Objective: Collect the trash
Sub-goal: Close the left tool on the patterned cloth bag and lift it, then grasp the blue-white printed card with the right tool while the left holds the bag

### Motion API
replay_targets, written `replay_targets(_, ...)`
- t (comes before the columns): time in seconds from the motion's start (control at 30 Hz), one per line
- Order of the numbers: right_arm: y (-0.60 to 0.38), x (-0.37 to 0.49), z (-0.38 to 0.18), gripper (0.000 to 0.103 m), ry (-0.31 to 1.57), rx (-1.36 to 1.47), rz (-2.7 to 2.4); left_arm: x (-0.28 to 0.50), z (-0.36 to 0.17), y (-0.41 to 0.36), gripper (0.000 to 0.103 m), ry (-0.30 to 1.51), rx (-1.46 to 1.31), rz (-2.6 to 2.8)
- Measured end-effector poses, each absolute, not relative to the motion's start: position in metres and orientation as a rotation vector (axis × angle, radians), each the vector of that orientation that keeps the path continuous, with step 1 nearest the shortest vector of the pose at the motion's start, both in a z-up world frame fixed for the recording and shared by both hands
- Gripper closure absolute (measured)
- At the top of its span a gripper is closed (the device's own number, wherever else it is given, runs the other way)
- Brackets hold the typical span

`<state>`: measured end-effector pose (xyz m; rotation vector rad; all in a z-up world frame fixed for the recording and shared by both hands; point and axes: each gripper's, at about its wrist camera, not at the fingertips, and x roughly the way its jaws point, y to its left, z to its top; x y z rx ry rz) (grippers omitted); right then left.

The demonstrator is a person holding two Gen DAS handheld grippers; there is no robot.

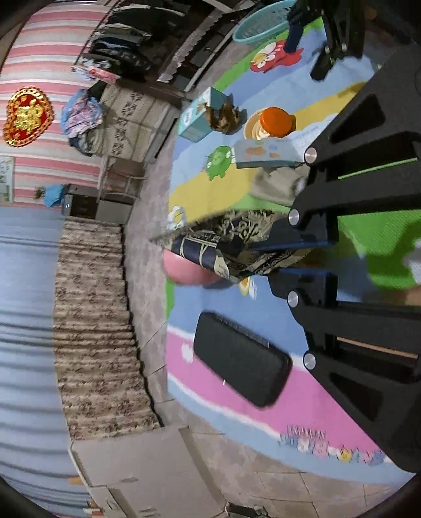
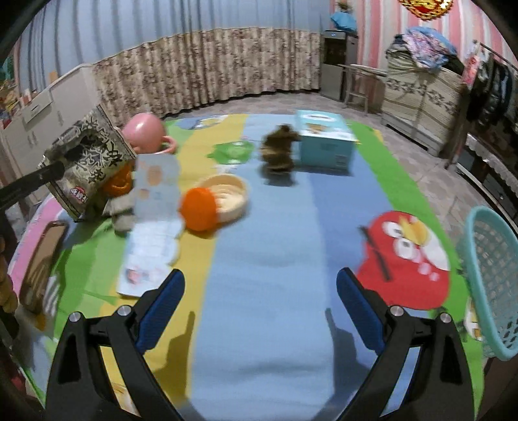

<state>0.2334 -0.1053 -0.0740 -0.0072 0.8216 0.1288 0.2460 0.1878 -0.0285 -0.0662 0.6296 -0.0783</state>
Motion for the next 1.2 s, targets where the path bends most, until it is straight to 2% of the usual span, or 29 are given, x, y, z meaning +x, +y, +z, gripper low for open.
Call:
replay_targets(0.07,-0.088,0.237,-0.075,0.010,0.830,-0.010,0.164,0.235,-0.023,0.200,0.101,0.612,-0.084,-0.066)
replay_targets(0.33,-0.032,0.244,-0.091,0.012,0.893,-0.098,0.217,0.200,-0.025,0.238,0.102,0.613,-0.089,-0.007)
replay_targets(0.37,-0.029,0.246,-0.093,0.017,0.908,-0.104,0.219,0.197,-0.027,0.242,0.102,0.621,-0.092,-0.006)
replay_targets(0.4,-0.027,0.247,-0.096,0.030,0.928,-0.111,0.230,0.195,-0.029,0.243,0.102,0.624,-0.092,-0.003)
replay_targets(0.43,-0.026,0.247,-0.096,0.031,0.935,-0.109,0.245,0.192,-0.031,0.245,0.102,0.628,-0.087,0.003)
replay_targets(0.5,-0.023,0.244,-0.095,0.049,0.930,-0.104,0.269,0.187,-0.033,0.248,0.102,0.630,-0.086,0.011)
replay_targets(0.53,-0.023,0.242,-0.094,0.051,0.927,-0.102,0.282,0.186,-0.033,0.249,0.102,0.632,-0.093,0.012)
replay_targets(0.87,-0.049,0.212,-0.059,0.051,0.789,-0.128,0.310,0.175,-0.013,0.227,0.102,0.592,-0.097,0.013)
replay_targets(1.2,-0.170,0.192,-0.005,0.051,0.682,-0.056,0.137,0.179,0.018,0.141,0.102,0.533,-0.040,-0.106)
